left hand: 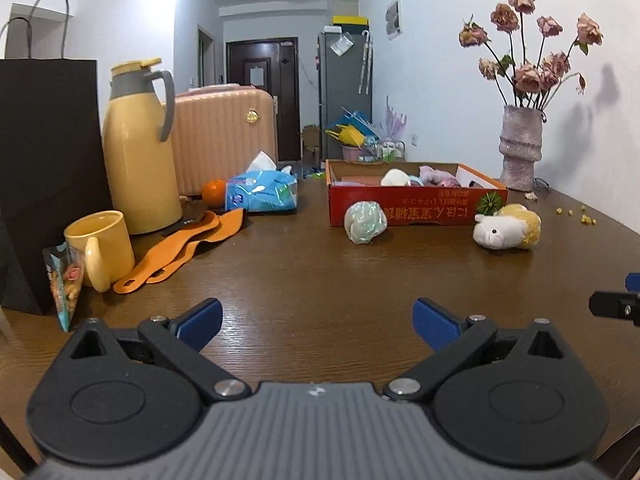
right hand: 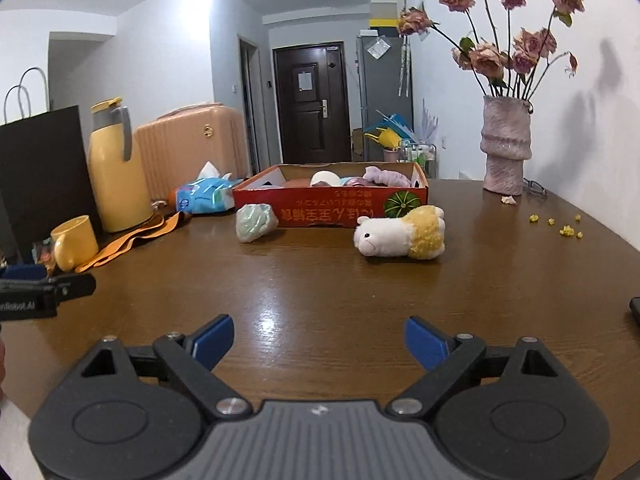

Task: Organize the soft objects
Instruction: 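Reach both grippers toward the white-and-yellow plush sheep, then close the right gripper on the plush sheep while the left gripper also grips it, then lift the plush sheep with both grippers and carry it over the box, then lower the sheep into the box and open both grippers, then withdraw both grippers from the box back over the table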

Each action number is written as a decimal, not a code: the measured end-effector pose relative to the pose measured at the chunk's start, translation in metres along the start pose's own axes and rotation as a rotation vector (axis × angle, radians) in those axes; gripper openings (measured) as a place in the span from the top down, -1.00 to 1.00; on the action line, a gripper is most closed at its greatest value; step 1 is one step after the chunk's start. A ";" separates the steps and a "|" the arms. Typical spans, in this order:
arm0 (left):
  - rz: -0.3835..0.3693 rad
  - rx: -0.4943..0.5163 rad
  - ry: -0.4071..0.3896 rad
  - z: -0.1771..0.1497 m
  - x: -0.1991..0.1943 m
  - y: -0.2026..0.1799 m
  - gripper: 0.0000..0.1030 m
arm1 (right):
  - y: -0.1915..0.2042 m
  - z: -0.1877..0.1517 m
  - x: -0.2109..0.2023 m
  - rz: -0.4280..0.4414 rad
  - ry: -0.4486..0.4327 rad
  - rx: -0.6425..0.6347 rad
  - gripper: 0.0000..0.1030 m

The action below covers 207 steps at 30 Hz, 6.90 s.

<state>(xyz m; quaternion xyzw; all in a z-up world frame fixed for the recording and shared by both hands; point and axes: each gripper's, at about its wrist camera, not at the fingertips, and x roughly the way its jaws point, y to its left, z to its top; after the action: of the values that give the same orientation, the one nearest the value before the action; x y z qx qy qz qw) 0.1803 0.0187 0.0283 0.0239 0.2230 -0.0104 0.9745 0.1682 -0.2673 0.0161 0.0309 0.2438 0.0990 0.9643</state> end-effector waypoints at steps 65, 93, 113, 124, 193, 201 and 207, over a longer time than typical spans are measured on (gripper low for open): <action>-0.676 -0.042 0.381 0.042 0.161 -0.119 0.17 | -0.089 0.069 0.164 0.108 0.122 0.202 0.05; -0.490 -0.005 0.189 0.062 0.159 -0.077 -0.33 | -0.085 0.042 0.103 0.005 0.087 0.079 -0.53; -0.614 -0.197 0.341 0.054 0.208 -0.095 0.43 | -0.099 0.034 0.140 0.182 0.146 0.282 0.29; -0.595 -0.108 0.144 0.177 0.218 -0.112 0.47 | -0.106 0.140 0.144 0.164 -0.008 0.208 0.30; 0.002 -0.032 0.084 -0.016 -0.013 0.026 -1.00 | -0.002 -0.005 -0.010 -0.037 0.001 0.003 -0.80; 0.025 -0.037 0.060 -0.016 -0.023 0.032 -1.00 | 0.008 -0.024 -0.018 -0.008 0.005 0.028 -0.80; 0.037 -0.037 0.070 -0.014 -0.014 0.032 -1.00 | 0.002 -0.020 -0.008 -0.023 0.013 0.059 -0.80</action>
<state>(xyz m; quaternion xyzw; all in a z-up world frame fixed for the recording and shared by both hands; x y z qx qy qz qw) 0.1622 0.0518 0.0230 0.0103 0.2568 0.0127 0.9663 0.1512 -0.2670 0.0027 0.0560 0.2531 0.0810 0.9624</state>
